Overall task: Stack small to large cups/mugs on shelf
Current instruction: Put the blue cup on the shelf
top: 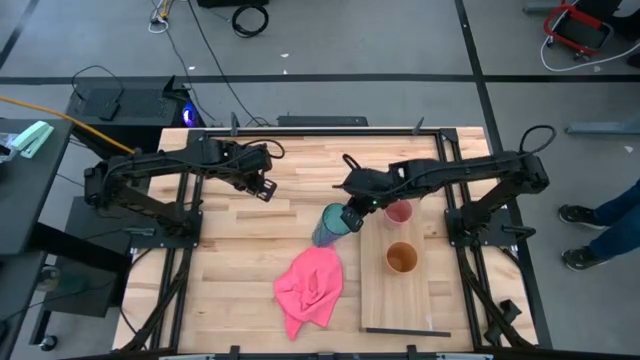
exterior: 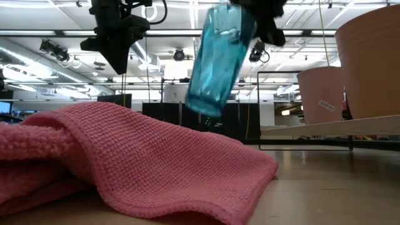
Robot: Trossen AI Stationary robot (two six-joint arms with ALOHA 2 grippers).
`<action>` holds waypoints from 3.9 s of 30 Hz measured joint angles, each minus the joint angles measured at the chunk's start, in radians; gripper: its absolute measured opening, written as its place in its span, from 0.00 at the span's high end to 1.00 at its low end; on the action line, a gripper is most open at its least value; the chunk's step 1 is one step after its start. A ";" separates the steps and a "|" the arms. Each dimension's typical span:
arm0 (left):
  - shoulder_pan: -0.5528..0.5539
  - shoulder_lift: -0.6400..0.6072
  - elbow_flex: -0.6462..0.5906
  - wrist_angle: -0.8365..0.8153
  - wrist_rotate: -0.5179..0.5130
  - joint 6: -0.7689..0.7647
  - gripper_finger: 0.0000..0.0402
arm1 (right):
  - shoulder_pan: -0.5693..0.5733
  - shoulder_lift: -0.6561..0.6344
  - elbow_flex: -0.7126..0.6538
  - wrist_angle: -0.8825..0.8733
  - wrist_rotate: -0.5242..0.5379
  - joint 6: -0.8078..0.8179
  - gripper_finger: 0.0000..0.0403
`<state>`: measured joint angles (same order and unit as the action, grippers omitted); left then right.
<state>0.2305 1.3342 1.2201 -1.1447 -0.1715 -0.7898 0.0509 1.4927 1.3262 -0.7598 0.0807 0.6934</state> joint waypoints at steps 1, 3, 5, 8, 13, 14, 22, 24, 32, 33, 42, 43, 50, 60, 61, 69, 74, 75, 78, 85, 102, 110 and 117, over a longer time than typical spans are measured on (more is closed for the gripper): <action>0.000 0.000 0.000 0.005 0.000 0.000 0.83 | 0.000 0.000 0.033 -0.028 0.000 -0.012 0.99; 0.000 0.000 0.000 0.009 0.000 0.000 0.83 | 0.003 0.001 0.100 -0.089 0.001 -0.037 0.99; 0.000 0.000 0.000 0.013 0.000 0.000 0.82 | 0.012 0.000 0.159 -0.138 0.019 -0.054 0.99; 0.000 0.000 0.000 0.016 0.000 0.000 0.83 | 0.036 0.002 0.252 -0.266 0.052 -0.071 0.99; 0.000 0.000 0.000 0.027 0.000 0.040 0.85 | 0.089 0.001 0.398 -0.456 0.079 -0.069 0.99; 0.000 0.000 0.000 0.032 0.000 0.042 0.86 | 0.102 0.001 0.429 -0.487 0.079 -0.070 0.99; 0.000 0.000 0.000 0.067 0.000 0.043 0.85 | 0.243 0.001 0.605 -0.556 0.078 -0.025 0.99; 0.000 0.000 0.000 0.070 0.000 0.043 0.85 | 0.288 0.001 0.629 -0.613 0.078 -0.004 0.99; 0.000 0.000 0.000 0.071 0.000 0.044 0.86 | 0.518 0.001 0.628 -0.816 0.169 0.185 0.99; 0.000 0.000 0.000 0.072 0.000 0.044 0.87 | 0.551 0.001 0.628 -0.807 0.184 0.200 0.99; 0.002 0.000 0.000 0.073 0.000 0.045 0.86 | 0.773 0.012 0.560 -0.811 0.277 0.439 0.99; 0.002 0.000 0.000 0.073 0.000 0.045 0.86 | 0.789 0.012 0.544 -0.811 0.283 0.460 0.99; 0.002 0.000 0.000 0.075 0.000 0.044 0.87 | 0.877 0.018 0.402 -0.804 0.281 0.579 0.99; 0.002 0.000 0.000 0.075 0.000 0.042 0.88 | 0.915 0.018 0.264 -0.631 0.238 0.590 0.99; 0.002 0.000 0.000 0.076 0.000 0.042 0.88 | 0.914 0.018 0.254 -0.624 0.239 0.590 0.99; 0.002 0.000 0.000 0.075 0.000 0.042 0.89 | 0.873 0.018 0.196 -0.618 0.240 0.570 0.99; 0.002 0.000 0.000 0.075 0.000 0.042 0.90 | 0.851 0.018 0.189 -0.604 0.240 0.531 0.99; 0.002 0.000 0.000 0.075 0.000 0.042 0.90 | 0.846 0.018 0.189 -0.596 0.241 0.521 0.99; 0.002 0.000 0.000 0.075 0.000 0.042 0.90 | 0.839 0.018 0.189 -0.596 0.240 0.499 0.99; 0.002 0.001 0.000 0.075 0.000 0.043 0.90 | 0.815 0.044 0.189 -0.573 0.232 0.436 0.99; 0.002 0.001 0.000 0.075 0.000 0.043 0.91 | 0.821 0.081 0.189 -0.564 0.180 0.412 0.99; 0.002 0.001 0.000 0.075 0.000 0.044 0.93 | 0.822 0.102 0.189 -0.546 0.173 0.400 0.99; 0.002 0.001 0.000 0.075 0.000 0.044 0.90 | 0.821 0.102 0.189 -0.547 0.174 0.402 0.97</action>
<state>0.2325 1.3350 1.2198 -1.0698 -0.1711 -0.7456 0.8723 1.5944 1.5150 -1.3067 0.2543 1.0954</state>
